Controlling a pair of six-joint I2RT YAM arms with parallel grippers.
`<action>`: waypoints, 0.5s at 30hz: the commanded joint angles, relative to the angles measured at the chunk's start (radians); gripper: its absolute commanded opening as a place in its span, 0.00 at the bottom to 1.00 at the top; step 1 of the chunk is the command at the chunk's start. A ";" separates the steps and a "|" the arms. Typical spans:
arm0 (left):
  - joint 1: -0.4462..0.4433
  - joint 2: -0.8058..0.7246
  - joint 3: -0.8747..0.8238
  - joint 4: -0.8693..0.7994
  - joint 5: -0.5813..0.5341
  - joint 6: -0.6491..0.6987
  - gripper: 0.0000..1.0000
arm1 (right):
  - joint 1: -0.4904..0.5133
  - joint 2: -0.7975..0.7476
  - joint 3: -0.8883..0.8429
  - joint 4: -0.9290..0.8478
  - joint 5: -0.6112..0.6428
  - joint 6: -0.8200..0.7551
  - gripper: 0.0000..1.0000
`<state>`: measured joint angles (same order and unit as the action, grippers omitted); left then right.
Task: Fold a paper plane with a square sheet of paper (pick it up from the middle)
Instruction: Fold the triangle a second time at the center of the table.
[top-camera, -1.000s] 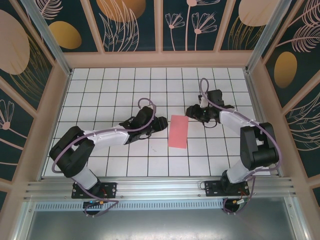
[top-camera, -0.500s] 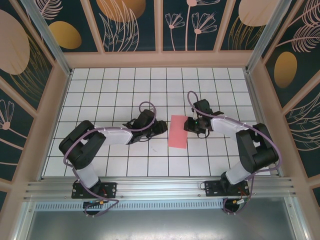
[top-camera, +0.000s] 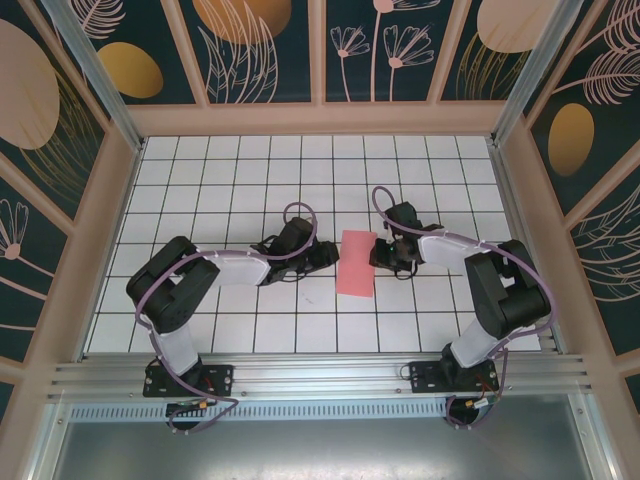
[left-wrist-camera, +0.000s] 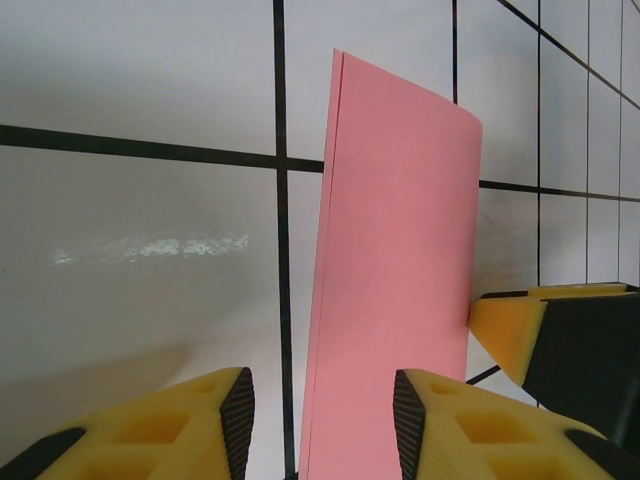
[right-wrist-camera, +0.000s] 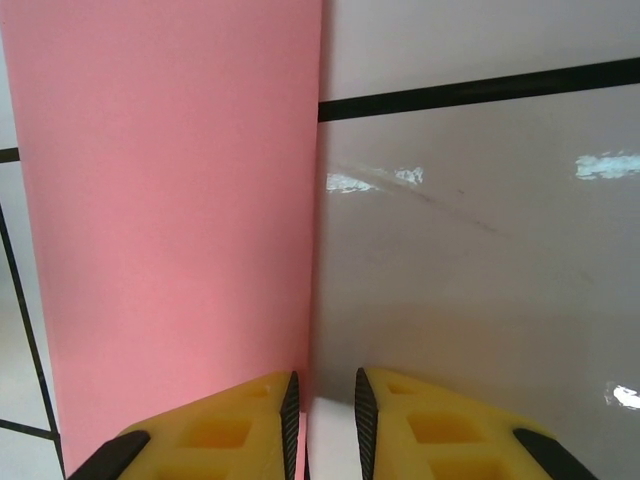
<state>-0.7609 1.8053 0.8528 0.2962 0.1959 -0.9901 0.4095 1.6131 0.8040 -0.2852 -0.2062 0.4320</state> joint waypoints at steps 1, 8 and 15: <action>0.004 0.025 0.027 0.026 0.022 -0.009 0.44 | 0.012 0.016 -0.026 -0.020 0.021 0.002 0.25; 0.004 0.040 0.038 0.020 0.040 -0.007 0.44 | 0.012 0.018 -0.039 -0.027 0.047 -0.007 0.19; 0.003 0.040 0.043 0.008 0.038 -0.004 0.43 | 0.013 -0.046 -0.016 -0.041 0.033 0.002 0.20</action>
<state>-0.7609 1.8393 0.8715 0.2955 0.2283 -0.9901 0.4137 1.6035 0.7959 -0.2821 -0.1810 0.4282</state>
